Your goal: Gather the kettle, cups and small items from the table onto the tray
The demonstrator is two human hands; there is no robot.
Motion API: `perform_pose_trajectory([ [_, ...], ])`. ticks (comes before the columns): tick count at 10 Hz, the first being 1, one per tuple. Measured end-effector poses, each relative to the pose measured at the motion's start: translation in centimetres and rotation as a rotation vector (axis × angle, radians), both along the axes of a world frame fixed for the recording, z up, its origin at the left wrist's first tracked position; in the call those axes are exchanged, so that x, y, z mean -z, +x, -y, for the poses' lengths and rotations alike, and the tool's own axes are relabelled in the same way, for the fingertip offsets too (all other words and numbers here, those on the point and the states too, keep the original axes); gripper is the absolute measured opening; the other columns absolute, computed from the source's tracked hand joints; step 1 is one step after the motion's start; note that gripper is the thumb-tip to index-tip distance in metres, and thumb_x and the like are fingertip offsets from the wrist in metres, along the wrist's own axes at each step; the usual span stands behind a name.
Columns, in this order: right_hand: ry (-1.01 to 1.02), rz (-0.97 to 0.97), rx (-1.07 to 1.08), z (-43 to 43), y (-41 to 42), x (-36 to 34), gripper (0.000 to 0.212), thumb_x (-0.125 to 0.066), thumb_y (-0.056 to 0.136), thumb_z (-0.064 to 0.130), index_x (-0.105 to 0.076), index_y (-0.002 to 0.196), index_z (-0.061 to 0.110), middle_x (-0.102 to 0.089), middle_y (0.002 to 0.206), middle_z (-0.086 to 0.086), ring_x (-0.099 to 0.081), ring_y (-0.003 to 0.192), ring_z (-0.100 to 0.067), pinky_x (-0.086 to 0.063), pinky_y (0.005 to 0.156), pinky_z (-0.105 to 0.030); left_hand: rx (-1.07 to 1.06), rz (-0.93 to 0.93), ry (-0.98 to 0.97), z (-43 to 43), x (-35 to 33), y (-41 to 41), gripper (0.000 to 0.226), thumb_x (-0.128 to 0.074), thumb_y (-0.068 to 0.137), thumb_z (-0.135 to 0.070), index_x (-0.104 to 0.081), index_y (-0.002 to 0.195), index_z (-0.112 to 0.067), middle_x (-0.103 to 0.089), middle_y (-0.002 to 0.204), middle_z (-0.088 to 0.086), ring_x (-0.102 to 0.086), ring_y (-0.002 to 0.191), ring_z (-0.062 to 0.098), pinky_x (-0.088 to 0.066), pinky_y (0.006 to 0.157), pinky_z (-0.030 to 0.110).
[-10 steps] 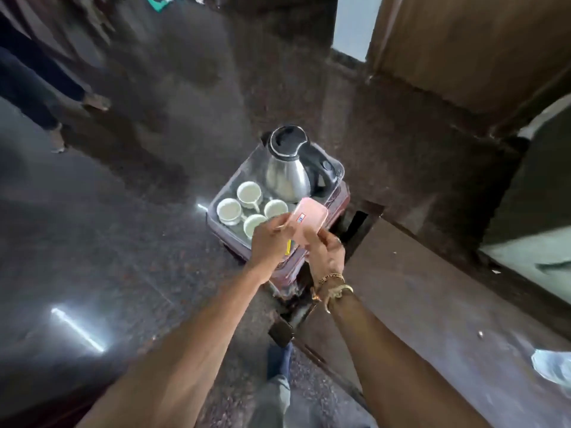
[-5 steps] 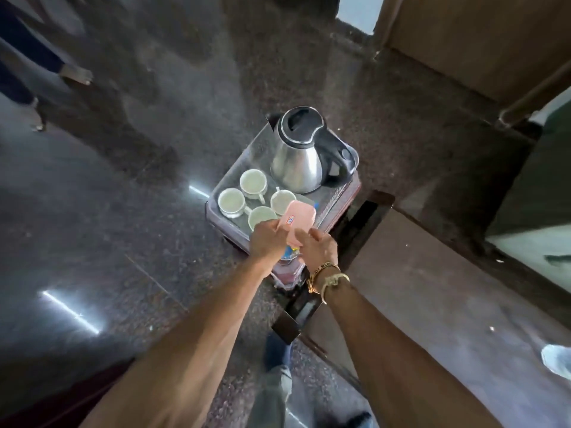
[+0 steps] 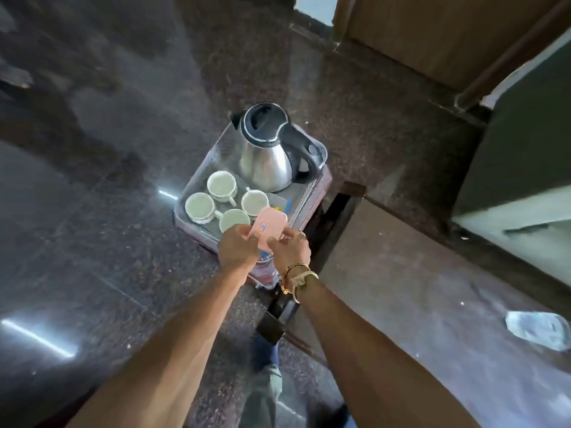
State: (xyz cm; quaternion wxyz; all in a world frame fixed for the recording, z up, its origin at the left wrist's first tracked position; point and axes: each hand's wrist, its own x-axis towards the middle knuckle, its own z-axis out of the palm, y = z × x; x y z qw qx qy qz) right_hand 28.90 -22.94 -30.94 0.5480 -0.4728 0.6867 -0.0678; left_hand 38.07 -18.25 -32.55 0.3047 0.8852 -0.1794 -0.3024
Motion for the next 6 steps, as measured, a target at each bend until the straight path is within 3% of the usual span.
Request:
perform_pose_trajectory([
  [1,-0.008,-0.013,0.013,-0.1,0.0,-0.1,0.045,-0.072,0.082,0.023,-0.064,0.126,0.017,-0.073,0.111,-0.004,-0.068,0.104,-0.022,-0.051,0.090,-0.027,0.002,-0.001,-0.006,-0.1,0.1,0.0,0.015,-0.068,0.090,-0.020,-0.076,0.094,-0.008,-0.077,0.095,0.013,-0.071,0.090,0.031,-0.056,0.084,0.041],
  [2,-0.010,-0.012,0.031,-0.2,-0.3,-0.3,0.043,-0.074,0.081,0.025,-0.064,0.122,0.018,-0.074,0.105,-0.002,-0.069,0.100,-0.020,-0.050,0.084,-0.026,-0.036,-0.034,-0.003,-0.2,-0.3,0.0,0.022,-0.067,0.091,-0.024,-0.073,0.104,-0.008,-0.076,0.102,0.010,-0.071,0.095,0.027,-0.054,0.087,0.037],
  [4,-0.048,-0.046,0.045,-0.4,-2.1,-1.7,0.033,-0.071,0.082,0.038,-0.067,0.111,0.023,-0.073,0.107,-0.002,-0.066,0.104,-0.022,-0.048,0.090,-0.028,-0.048,-0.033,-0.022,-1.2,-1.6,-0.3,0.035,-0.065,0.093,-0.031,-0.068,0.115,-0.003,-0.073,0.111,0.016,-0.068,0.106,0.032,-0.053,0.094,0.042],
  [5,-0.087,-0.053,0.048,-1.0,-3.7,-2.6,0.026,-0.069,0.084,0.038,-0.068,0.104,0.022,-0.074,0.098,-0.001,-0.067,0.101,-0.024,-0.044,0.080,-0.025,0.006,0.088,-0.019,-1.9,-2.3,-0.4,0.036,-0.065,0.094,-0.028,-0.068,0.115,0.001,-0.071,0.114,0.022,-0.066,0.108,0.036,-0.050,0.092,0.042],
  [6,-0.083,-0.082,0.098,-1.5,-5.6,-3.3,0.032,-0.068,0.085,0.041,-0.068,0.111,0.023,-0.073,0.100,0.002,-0.066,0.104,-0.022,-0.044,0.082,-0.024,0.010,0.153,-0.016,-2.8,-3.2,-0.5,0.036,-0.067,0.092,-0.026,-0.068,0.112,0.005,-0.071,0.108,0.028,-0.067,0.102,0.041,-0.051,0.088,0.044],
])
